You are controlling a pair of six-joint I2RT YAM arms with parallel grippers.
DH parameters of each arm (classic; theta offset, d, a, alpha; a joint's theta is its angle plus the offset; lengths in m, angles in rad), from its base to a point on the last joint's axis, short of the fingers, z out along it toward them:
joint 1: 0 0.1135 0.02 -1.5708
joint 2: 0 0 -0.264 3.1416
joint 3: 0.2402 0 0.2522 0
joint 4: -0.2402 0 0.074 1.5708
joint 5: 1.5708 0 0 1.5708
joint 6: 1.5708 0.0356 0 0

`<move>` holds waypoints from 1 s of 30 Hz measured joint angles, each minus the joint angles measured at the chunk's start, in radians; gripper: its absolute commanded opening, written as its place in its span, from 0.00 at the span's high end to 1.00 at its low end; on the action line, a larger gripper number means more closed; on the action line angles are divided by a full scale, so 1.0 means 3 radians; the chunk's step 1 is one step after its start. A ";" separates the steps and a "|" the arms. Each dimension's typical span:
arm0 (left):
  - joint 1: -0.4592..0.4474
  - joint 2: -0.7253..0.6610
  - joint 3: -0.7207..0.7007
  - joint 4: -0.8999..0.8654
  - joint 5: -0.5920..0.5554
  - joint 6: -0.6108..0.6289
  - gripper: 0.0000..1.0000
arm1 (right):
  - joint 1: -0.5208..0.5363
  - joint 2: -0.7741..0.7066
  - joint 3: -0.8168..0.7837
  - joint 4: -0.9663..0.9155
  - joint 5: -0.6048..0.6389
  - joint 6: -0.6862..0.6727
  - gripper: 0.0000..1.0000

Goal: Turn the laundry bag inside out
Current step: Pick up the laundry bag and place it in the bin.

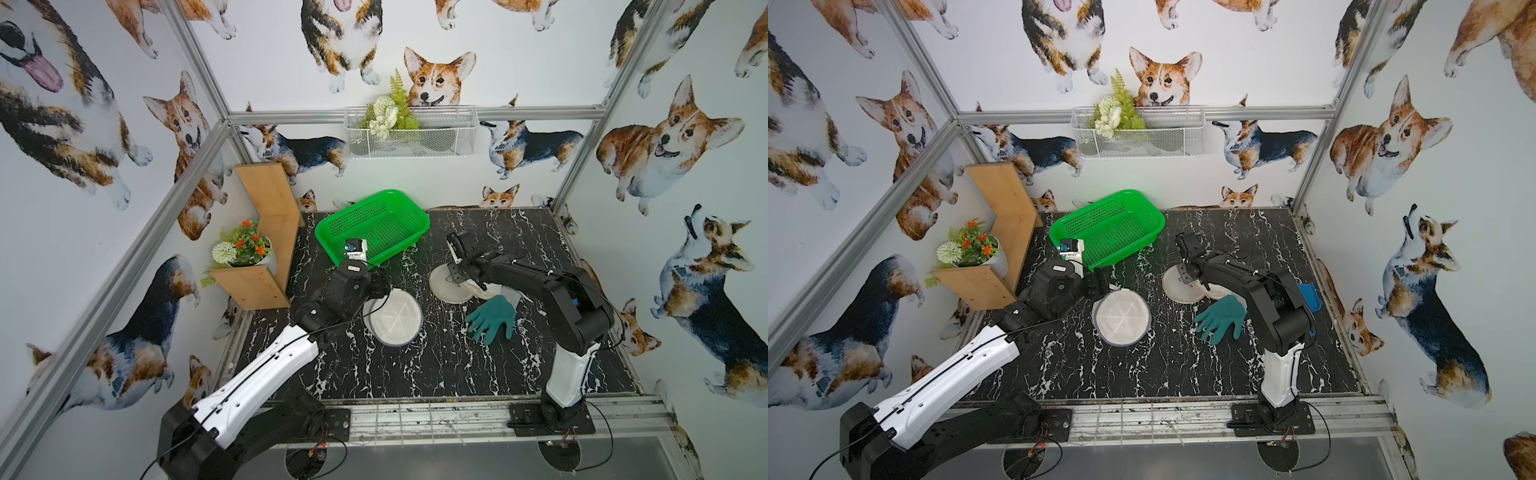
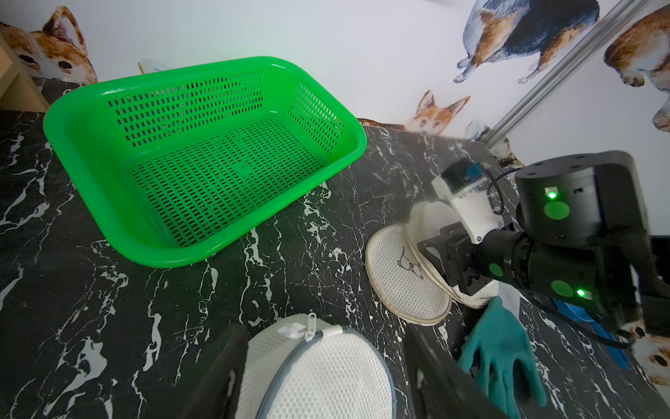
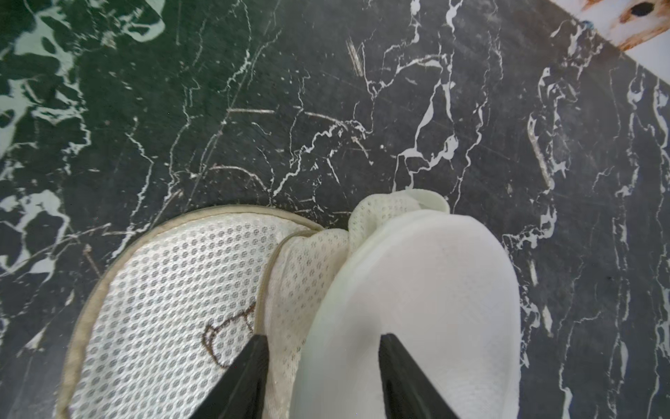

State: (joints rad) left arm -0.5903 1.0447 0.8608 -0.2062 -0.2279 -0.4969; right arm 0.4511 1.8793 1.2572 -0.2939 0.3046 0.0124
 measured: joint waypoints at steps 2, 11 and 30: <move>0.0000 0.0003 0.0001 0.0000 0.0004 0.0000 0.31 | 0.0000 0.0014 0.0005 -0.0038 0.0038 0.0024 0.67; 0.0001 0.0031 0.0036 0.0047 0.0027 0.0003 0.37 | -0.0005 -0.0120 -0.0011 -0.0075 0.0125 0.0041 1.00; 0.0018 0.0022 0.0357 0.0429 0.0725 0.1132 0.36 | -0.0427 -0.1672 0.0301 -0.0079 -0.0771 -0.0237 1.00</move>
State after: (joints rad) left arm -0.5850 1.0512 0.9680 -0.0776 -0.0105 -0.1574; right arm 0.3229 1.3777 1.3476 -0.3176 0.0734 -0.0586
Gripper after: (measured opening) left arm 0.619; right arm 0.080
